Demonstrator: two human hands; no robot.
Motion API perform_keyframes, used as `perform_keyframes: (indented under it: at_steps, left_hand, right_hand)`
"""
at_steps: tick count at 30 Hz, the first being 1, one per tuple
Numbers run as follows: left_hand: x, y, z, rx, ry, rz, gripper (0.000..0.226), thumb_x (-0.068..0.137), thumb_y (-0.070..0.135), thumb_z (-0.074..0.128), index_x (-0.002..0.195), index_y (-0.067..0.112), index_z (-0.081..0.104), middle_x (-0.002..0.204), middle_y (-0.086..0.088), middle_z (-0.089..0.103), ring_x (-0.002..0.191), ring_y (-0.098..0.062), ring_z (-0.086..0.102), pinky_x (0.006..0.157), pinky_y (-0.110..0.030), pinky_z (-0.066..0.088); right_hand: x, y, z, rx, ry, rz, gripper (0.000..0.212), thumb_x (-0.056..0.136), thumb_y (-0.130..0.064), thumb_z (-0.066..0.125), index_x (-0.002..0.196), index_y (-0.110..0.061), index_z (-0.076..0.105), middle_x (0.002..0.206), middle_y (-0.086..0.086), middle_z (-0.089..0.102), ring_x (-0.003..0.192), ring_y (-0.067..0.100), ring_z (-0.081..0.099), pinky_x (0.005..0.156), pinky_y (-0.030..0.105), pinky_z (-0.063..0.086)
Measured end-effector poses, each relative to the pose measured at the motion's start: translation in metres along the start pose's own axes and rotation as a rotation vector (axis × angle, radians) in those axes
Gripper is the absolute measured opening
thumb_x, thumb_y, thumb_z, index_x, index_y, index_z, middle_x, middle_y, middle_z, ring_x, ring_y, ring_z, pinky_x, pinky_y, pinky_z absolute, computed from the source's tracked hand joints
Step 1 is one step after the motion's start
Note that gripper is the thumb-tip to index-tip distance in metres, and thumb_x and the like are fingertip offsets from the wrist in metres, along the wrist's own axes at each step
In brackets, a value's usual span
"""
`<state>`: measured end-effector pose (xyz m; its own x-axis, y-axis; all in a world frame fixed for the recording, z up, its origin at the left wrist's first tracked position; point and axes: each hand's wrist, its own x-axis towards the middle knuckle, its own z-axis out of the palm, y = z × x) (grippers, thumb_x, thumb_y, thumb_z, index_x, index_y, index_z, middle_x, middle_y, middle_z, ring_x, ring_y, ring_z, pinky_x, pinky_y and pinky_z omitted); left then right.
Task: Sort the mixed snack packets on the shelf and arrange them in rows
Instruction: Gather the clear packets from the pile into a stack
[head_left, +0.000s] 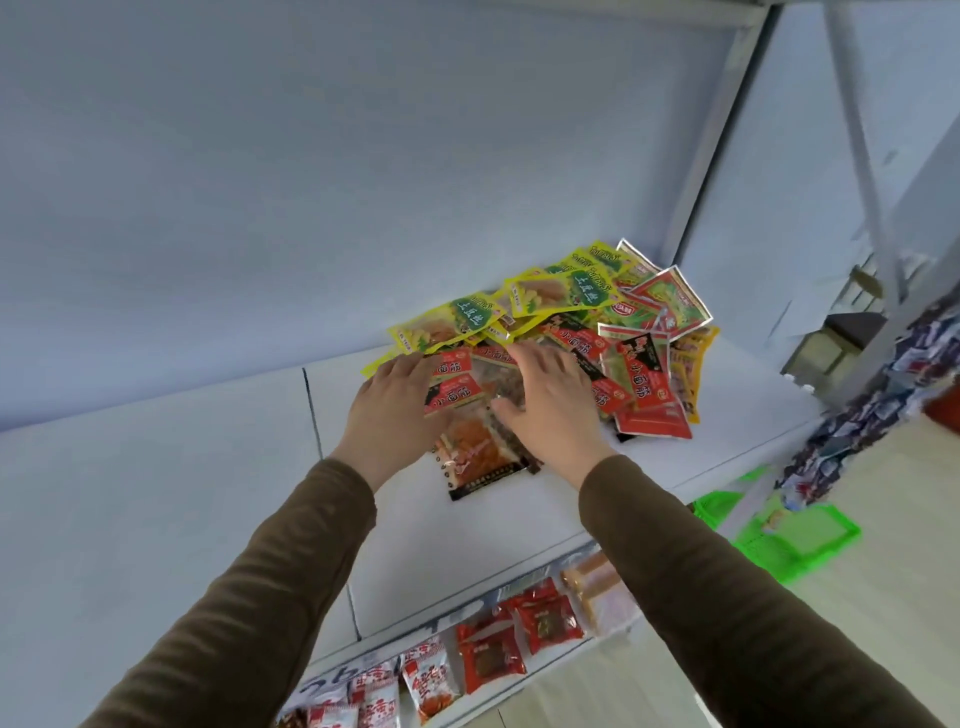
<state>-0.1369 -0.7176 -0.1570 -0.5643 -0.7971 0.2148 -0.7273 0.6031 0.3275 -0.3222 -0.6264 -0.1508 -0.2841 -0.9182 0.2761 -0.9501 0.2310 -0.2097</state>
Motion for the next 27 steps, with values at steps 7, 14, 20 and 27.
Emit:
perform_keyframes:
  at_steps: [7, 14, 20, 27]
  left_hand:
    - [0.011, 0.030, 0.034, -0.022, -0.013, -0.267, 0.082, 0.093, 0.060, 0.060, 0.161, 0.029, 0.026, 0.168, -0.008, 0.025, 0.153, -0.032, 0.022, 0.121, -0.051, 0.028]
    - [0.008, 0.051, 0.056, -0.005, 0.023, -0.490, 0.100, 0.085, 0.068, 0.065, 0.162, 0.029, 0.013, 0.170, -0.011, 0.014, 0.153, -0.039, 0.023, 0.119, -0.057, 0.031]
    - [0.014, 0.056, 0.062, -0.168, 0.077, -0.656, 0.130, 0.071, 0.076, 0.075, 0.163, 0.028, -0.005, 0.157, -0.021, 0.033, 0.142, -0.044, 0.037, 0.114, -0.056, 0.035]
    - [0.026, 0.061, 0.067, -0.221, 0.251, -0.666, 0.116, 0.076, 0.045, 0.087, 0.162, 0.019, 0.013, 0.143, -0.022, 0.042, 0.132, -0.043, 0.039, 0.112, -0.051, 0.031]
  right_hand:
    - [0.028, 0.089, -0.011, -0.133, -0.022, -0.037, 0.097, 0.087, -0.075, 0.052, 0.160, -0.025, 0.012, 0.168, 0.009, 0.016, 0.154, 0.035, 0.012, 0.123, 0.059, 0.015]
    - [0.047, 0.133, -0.008, -0.130, -0.061, -0.093, 0.115, 0.076, -0.087, 0.052, 0.161, -0.026, 0.005, 0.170, 0.009, 0.009, 0.155, 0.037, 0.007, 0.120, 0.059, 0.017]
    - [0.059, 0.142, -0.004, -0.046, -0.125, -0.090, 0.115, 0.075, -0.084, 0.058, 0.160, -0.025, 0.008, 0.163, 0.015, 0.028, 0.147, 0.041, 0.029, 0.111, 0.059, 0.034]
    - [0.070, 0.136, 0.003, 0.262, -0.048, -0.185, 0.079, 0.094, -0.037, 0.070, 0.157, -0.025, 0.023, 0.138, 0.008, 0.048, 0.100, 0.021, 0.063, 0.071, 0.032, 0.054]
